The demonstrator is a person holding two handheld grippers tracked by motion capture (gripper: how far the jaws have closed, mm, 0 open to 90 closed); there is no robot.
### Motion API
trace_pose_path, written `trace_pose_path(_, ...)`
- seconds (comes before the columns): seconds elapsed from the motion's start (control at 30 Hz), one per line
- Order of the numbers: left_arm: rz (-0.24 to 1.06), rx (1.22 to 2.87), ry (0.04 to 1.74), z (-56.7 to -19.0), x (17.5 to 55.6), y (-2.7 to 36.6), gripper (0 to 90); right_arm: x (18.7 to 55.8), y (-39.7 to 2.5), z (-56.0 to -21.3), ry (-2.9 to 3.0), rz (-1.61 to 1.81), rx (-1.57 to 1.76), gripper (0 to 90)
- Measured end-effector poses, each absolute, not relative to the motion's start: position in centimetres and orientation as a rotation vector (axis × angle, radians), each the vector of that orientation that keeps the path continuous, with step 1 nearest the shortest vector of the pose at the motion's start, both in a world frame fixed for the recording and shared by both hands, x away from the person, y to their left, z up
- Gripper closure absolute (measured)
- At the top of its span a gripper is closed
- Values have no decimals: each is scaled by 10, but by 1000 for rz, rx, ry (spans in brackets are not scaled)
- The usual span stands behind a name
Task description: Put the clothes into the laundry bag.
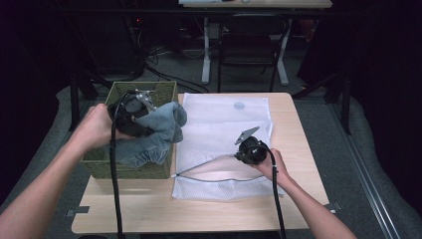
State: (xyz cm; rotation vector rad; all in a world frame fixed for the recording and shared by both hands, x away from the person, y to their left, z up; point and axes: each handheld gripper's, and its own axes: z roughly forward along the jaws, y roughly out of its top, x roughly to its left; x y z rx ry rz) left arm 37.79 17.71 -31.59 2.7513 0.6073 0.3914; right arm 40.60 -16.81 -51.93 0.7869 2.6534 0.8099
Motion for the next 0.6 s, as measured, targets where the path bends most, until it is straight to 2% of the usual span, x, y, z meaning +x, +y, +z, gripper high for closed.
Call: trace_pose_path(0.6,243,2756,479,-331,358,131,696,405,-168,-518,2639,817,797,886)
